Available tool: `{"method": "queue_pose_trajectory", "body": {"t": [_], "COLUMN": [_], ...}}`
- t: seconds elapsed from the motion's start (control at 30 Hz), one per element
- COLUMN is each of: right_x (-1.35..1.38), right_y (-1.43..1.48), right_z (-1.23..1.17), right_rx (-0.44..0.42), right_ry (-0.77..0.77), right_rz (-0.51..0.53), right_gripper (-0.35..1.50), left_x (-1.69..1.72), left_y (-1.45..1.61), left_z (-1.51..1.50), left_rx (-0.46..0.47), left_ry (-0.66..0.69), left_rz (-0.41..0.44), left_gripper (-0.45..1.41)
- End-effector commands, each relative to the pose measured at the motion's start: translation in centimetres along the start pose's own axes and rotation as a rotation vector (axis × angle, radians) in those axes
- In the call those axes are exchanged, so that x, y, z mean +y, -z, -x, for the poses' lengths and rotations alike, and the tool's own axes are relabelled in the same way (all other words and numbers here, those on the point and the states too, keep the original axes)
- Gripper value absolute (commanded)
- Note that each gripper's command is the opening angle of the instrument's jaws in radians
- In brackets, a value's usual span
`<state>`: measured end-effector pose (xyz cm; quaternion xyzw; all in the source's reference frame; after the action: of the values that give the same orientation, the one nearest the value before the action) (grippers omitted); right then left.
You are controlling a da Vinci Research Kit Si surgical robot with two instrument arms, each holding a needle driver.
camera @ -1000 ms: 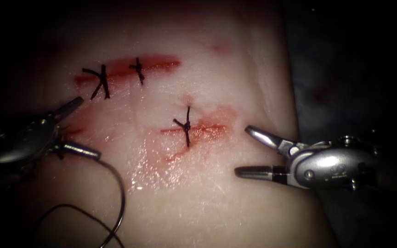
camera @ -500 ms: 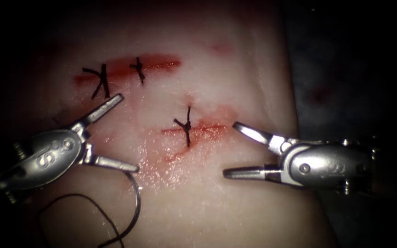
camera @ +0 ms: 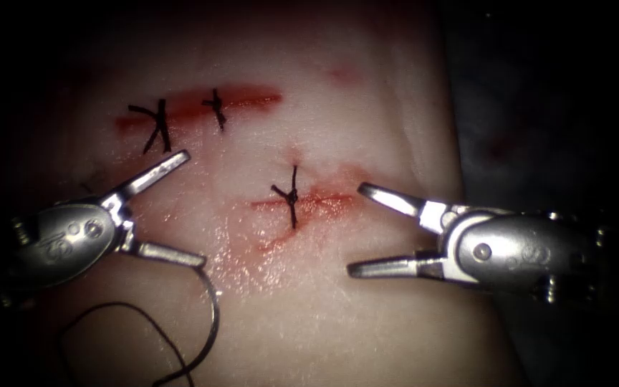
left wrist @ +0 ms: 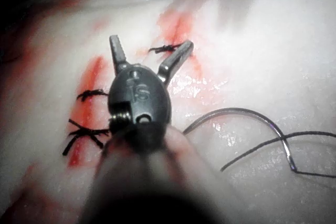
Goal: Wound Closure
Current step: Wound closure complete
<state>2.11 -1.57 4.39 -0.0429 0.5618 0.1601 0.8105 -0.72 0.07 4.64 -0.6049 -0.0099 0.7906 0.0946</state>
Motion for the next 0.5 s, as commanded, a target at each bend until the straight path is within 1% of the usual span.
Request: {"method": "queue_pose_trajectory", "body": {"t": [0.03,0.1,0.13,0.3,0.33,0.37,0.5], "right_x": [0.06,0.08,0.09,0.18,0.2,0.22,0.25], "right_y": [-0.06,-0.04,-0.02,-0.02,-0.03,-0.03,0.0], "right_z": [0.06,0.07,0.09,0.11,0.12,0.11,0.06], "right_rx": [-0.012,-0.024,-0.027,-0.019,-0.015,-0.014,-0.024], "right_ry": [0.003,0.004,0.005,0.001,0.0,-0.002,-0.007], "right_rz": [-0.016,-0.031,-0.038,-0.033,-0.029,-0.028,-0.043], "right_gripper": [1.35,1.32,1.23,1.23,1.27,1.28,1.27], "left_x": [-0.06,-0.1,-0.14,-0.19,-0.19,-0.19,-0.2], "left_y": [-0.06,-0.05,-0.05,-0.06,-0.05,-0.04,-0.04], "left_z": [0.09,0.14,0.18,0.23,0.24,0.24,0.24], "left_rx": [0.022,0.04,0.027,0.021,0.021,0.022,0.022], "left_ry": [0.035,0.048,0.052,0.056,0.056,0.057,0.069], "left_rz": [0.046,0.078,0.071,0.071,0.071,0.073,0.073], "left_gripper": [0.64,0.64,0.64,0.64,0.64,0.61,0.61]}}
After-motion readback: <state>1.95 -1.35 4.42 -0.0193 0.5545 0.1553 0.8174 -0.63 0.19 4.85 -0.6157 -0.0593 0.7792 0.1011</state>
